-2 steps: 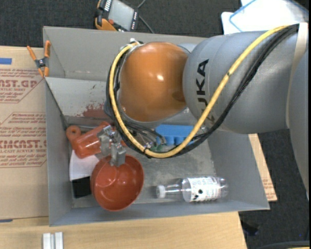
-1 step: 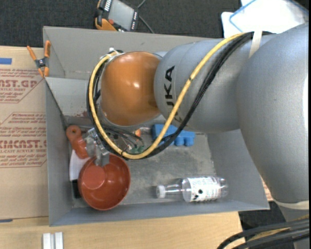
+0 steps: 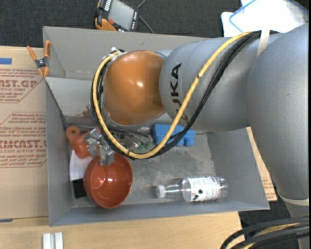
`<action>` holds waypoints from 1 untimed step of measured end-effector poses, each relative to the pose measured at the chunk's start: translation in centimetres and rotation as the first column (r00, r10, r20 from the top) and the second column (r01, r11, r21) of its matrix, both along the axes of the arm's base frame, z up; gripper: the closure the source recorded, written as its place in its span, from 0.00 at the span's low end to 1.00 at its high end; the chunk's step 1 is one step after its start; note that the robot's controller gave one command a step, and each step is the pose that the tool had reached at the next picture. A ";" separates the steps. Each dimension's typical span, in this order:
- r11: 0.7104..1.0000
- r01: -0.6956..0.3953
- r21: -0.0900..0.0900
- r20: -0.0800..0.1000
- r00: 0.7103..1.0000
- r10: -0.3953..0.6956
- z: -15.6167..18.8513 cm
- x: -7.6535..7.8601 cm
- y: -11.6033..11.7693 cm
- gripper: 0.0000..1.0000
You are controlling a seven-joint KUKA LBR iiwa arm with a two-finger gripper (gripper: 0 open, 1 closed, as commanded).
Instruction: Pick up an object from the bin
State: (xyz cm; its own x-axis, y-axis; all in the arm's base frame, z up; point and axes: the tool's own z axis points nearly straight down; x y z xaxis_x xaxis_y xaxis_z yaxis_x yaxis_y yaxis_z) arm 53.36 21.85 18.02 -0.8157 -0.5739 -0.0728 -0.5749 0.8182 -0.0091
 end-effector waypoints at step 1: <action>0.987 -0.161 -0.009 0.000 0.987 0.161 -4.5 -2.6 -1.1 1.00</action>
Offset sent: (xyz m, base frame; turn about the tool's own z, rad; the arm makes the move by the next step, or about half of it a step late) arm -0.0089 -0.0007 0.0883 -0.0432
